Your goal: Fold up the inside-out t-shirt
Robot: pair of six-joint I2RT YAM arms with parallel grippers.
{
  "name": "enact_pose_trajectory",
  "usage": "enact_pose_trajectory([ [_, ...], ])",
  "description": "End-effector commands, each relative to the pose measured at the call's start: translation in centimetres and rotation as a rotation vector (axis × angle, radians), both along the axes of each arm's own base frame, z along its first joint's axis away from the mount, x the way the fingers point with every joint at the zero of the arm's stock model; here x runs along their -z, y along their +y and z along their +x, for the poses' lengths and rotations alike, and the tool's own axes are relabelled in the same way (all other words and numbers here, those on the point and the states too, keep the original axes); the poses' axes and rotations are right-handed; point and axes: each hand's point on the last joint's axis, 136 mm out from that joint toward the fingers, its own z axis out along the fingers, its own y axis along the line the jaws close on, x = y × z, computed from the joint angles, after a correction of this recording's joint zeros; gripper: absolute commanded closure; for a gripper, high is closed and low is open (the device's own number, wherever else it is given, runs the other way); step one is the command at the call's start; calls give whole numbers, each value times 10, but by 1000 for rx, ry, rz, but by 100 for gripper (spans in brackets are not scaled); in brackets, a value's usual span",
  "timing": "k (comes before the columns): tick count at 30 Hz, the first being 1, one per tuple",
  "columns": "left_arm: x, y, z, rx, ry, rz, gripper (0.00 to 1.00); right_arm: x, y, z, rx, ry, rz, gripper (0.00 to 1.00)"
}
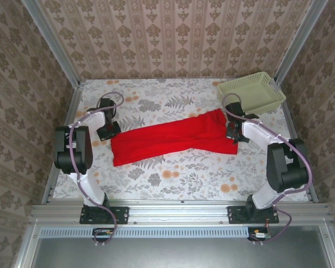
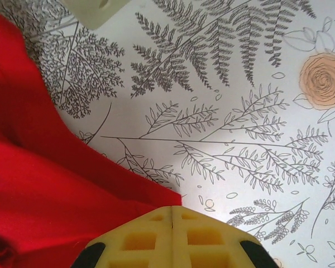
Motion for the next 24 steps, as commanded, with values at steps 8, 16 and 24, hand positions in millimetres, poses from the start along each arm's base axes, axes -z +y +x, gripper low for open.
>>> enact_pose_trajectory([
  [8,-18,6,-7,5,-6,7,75,6,2,-7,2,41,-14,80],
  [16,-70,-6,-75,14,-153,2,34,-18,9,-20,-45,-10,102,41],
  [24,-48,-53,-155,79,-164,-95,29,3,25,-46,-48,-29,312,32],
])
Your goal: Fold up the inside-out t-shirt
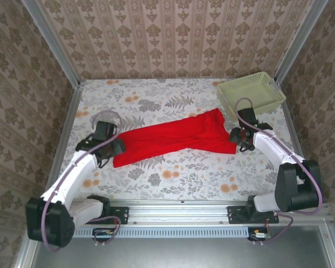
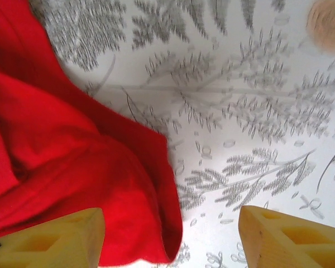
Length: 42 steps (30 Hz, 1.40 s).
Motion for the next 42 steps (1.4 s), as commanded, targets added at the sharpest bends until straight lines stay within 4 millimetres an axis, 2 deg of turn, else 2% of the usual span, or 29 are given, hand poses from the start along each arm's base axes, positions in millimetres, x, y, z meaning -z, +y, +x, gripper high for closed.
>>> enact_pose_trajectory([
  [1,32,-5,-33,-39,114,2,29,11,18,-8,-29,12,106,32],
  [4,51,-2,-41,-74,137,32,29,21,22,-7,-29,14,137,30],
  [5,56,1,-41,-88,141,40,29,32,24,-10,-23,45,145,29],
  [13,80,12,-23,-160,173,21,34,66,37,-4,-1,120,214,26],
  [15,82,15,-18,-168,173,22,36,67,39,0,0,122,205,27],
  [18,85,20,-13,-190,185,15,43,66,43,7,-5,113,209,37],
  [20,85,20,-9,-197,181,-1,45,65,44,11,-12,114,205,49],
  [21,84,22,-7,-205,177,0,46,65,45,12,-13,116,205,56],
  [23,83,25,-4,-221,175,-7,51,66,41,12,-6,119,185,81],
  [25,84,28,-3,-234,179,-11,57,62,33,12,12,110,145,97],
  [26,84,29,-3,-238,179,-17,60,59,28,12,20,102,125,100],
  [30,85,32,-5,-254,187,-5,72,34,3,16,61,40,27,100],
  [33,83,35,-10,-265,188,16,78,15,-8,22,74,4,-17,100],
  [36,80,38,-13,-274,181,36,78,1,-14,29,81,-24,-48,100],
  [42,73,42,-19,-291,165,56,78,-10,-21,39,104,-51,-49,100],
])
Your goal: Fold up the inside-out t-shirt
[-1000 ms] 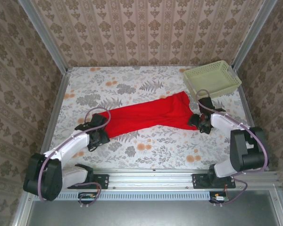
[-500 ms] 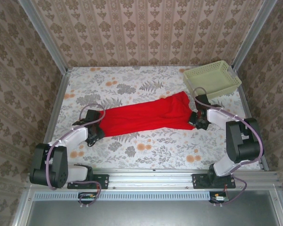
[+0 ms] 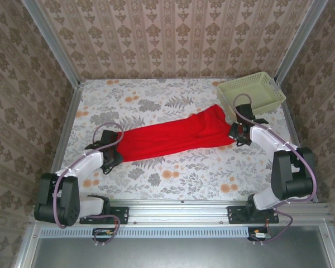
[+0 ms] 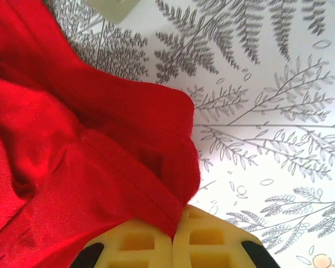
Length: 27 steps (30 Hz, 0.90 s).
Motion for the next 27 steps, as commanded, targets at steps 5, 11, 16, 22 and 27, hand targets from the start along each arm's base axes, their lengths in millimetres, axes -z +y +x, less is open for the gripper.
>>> enact_pose_trajectory([
  [5,-25,22,-11,-63,-27,129,80,-24,-19,7,47,-41,-55,100],
  [11,-39,-11,-5,89,-116,105,59,-31,3,9,-14,-65,42,100],
  [16,-31,-44,-1,165,-99,-8,46,-32,4,5,-19,-66,31,100],
  [22,-9,-47,4,142,-26,-63,34,-38,3,3,-20,-88,28,100],
  [27,6,-67,28,191,-26,-205,47,-40,0,-3,-17,-71,11,100],
])
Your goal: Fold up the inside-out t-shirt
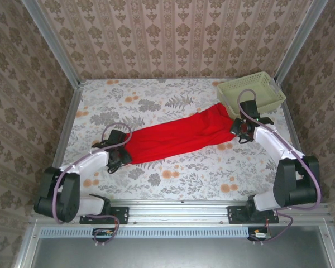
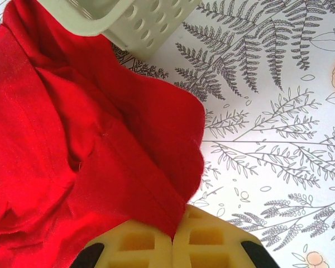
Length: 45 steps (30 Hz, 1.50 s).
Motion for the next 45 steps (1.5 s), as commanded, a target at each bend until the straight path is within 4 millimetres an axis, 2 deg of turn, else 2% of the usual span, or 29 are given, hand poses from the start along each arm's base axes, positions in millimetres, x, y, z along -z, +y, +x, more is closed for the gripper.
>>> enact_pose_trajectory([
  [1,-2,-28,26,70,-36,-148,53,-6,-2,-8,-8,15,-17,100],
  [4,-5,-33,39,81,-52,-194,66,-3,-5,-10,3,28,-27,100],
  [6,-11,-29,46,80,-61,-178,79,0,-7,-11,10,35,-35,100],
  [10,-41,-15,65,125,-70,-37,99,4,-8,-12,14,44,-39,100],
  [13,-73,-11,80,212,-88,159,100,7,-7,-11,15,46,-32,100],
  [16,-100,-33,93,335,-114,297,100,9,-7,-12,16,51,-32,100],
  [17,-106,-55,92,416,-129,328,100,10,-7,-12,17,51,-32,100],
  [19,-111,-87,91,523,-139,383,100,10,-7,-12,18,49,-32,100],
  [21,-106,-120,85,630,-130,405,100,11,-8,-13,21,52,-32,100],
  [23,-93,-153,76,729,-97,398,90,13,-8,-13,19,57,-32,100],
  [25,-81,-176,65,808,-74,392,76,14,-8,-13,18,59,-33,100],
  [27,-75,-182,57,827,-60,399,60,15,-8,-14,16,64,-37,100],
  [30,-79,-173,52,778,-90,340,50,16,-9,-16,13,66,-39,100],
  [34,-103,-146,53,617,-195,129,33,18,-9,-16,12,70,-41,100],
  [37,-110,-113,64,431,-231,-23,30,22,-8,-18,11,81,-37,100],
  [40,-100,-93,85,309,-203,-161,30,22,-8,-13,14,62,-37,100],
  [45,-84,-107,120,269,-148,-256,30,23,-8,-14,17,63,-36,100],
])
